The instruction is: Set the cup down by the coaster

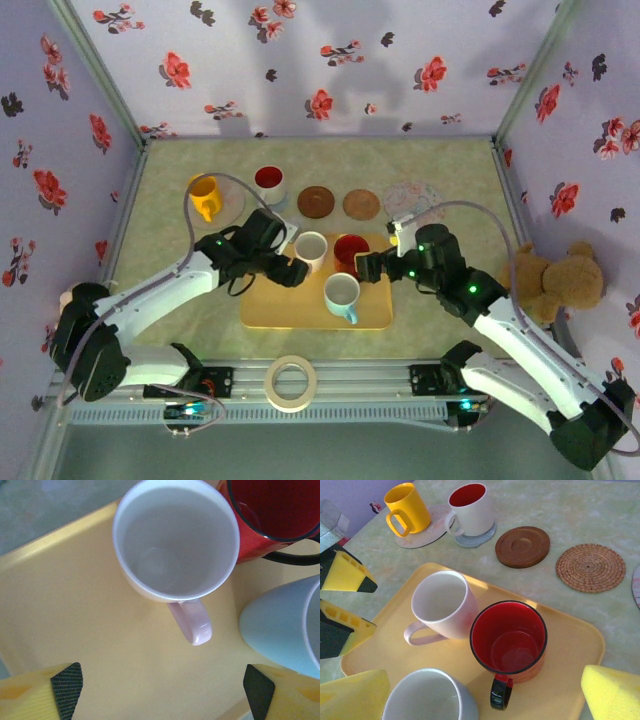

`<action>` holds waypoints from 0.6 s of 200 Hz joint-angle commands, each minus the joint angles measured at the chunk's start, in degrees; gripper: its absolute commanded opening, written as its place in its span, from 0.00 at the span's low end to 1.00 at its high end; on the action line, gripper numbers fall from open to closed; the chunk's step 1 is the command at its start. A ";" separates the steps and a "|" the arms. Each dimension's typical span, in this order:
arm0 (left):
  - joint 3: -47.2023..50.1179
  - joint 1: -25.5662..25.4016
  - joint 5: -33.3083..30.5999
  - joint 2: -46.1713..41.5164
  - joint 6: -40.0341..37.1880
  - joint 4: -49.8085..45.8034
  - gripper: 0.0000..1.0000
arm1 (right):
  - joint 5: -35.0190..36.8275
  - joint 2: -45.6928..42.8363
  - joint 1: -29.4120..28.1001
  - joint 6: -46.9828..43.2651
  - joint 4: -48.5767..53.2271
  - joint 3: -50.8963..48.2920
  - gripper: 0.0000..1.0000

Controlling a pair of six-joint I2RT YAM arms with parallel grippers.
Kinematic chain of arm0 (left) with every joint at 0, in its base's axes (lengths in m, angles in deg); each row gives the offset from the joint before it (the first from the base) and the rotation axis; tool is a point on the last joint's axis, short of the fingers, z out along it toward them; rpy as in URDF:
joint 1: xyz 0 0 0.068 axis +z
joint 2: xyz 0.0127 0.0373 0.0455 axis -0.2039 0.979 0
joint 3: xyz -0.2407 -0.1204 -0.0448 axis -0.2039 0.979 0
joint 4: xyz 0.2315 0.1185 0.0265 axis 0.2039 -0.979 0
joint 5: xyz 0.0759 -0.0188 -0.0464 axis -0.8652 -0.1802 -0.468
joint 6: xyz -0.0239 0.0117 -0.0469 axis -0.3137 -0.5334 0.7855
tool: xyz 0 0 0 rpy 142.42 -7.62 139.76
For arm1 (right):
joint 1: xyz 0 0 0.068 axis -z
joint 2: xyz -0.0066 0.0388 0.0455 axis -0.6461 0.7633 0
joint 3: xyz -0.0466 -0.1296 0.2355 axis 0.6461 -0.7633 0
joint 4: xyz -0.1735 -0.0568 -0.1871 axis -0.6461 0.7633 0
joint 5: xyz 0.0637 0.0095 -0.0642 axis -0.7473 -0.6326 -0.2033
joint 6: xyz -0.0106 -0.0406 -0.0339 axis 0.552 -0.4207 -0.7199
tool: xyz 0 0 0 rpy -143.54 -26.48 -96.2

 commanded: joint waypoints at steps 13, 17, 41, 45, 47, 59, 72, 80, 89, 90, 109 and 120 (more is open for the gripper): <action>0.66 -1.10 0.41 1.53 1.83 2.13 0.81 | -2.57 -0.11 0.06 1.26 0.01 -0.96 0.99; 0.58 -1.19 0.51 1.83 1.85 2.18 0.81 | -2.64 0.07 0.07 1.30 0.10 -0.87 0.99; -0.35 -1.46 0.96 3.85 1.89 1.37 0.78 | -3.09 0.74 0.02 1.41 0.29 -0.83 0.99; -0.58 -1.46 0.97 4.28 1.77 0.98 0.78 | -3.08 0.81 -0.01 1.42 0.31 -0.83 0.99; -0.70 -1.50 1.03 4.46 1.74 0.79 0.77 | -3.03 0.81 0.04 1.48 0.24 -0.81 0.99; -1.22 -1.48 0.97 5.51 1.56 0.04 0.76 | -2.85 0.83 -0.07 1.58 0.02 -1.07 0.99; -1.46 -1.55 1.09 6.22 1.73 0.15 0.76 | -2.75 0.81 -0.06 1.67 -0.41 -1.40 0.99; -1.53 -1.63 1.44 6.55 1.74 0.33 0.76 | -2.72 0.90 -0.04 1.67 -0.53 -1.42 0.99; -1.75 -1.73 1.67 6.90 1.72 0.43 0.76 | -2.75 1.09 -0.07 1.58 -0.54 -1.45 0.99; -1.78 -1.73 1.71 6.96 1.73 0.43 0.76 | -2.75 1.08 -0.05 1.49 -0.57 -1.44 0.99; -2.30 -1.81 1.93 8.07 1.78 0.58 0.75 | -2.75 1.31 -0.06 1.56 -0.59 -1.51 0.99; -2.65 -1.81 2.18 8.82 1.89 0.67 0.75 | -2.67 1.18 -0.07 1.67 -0.73 -1.68 0.99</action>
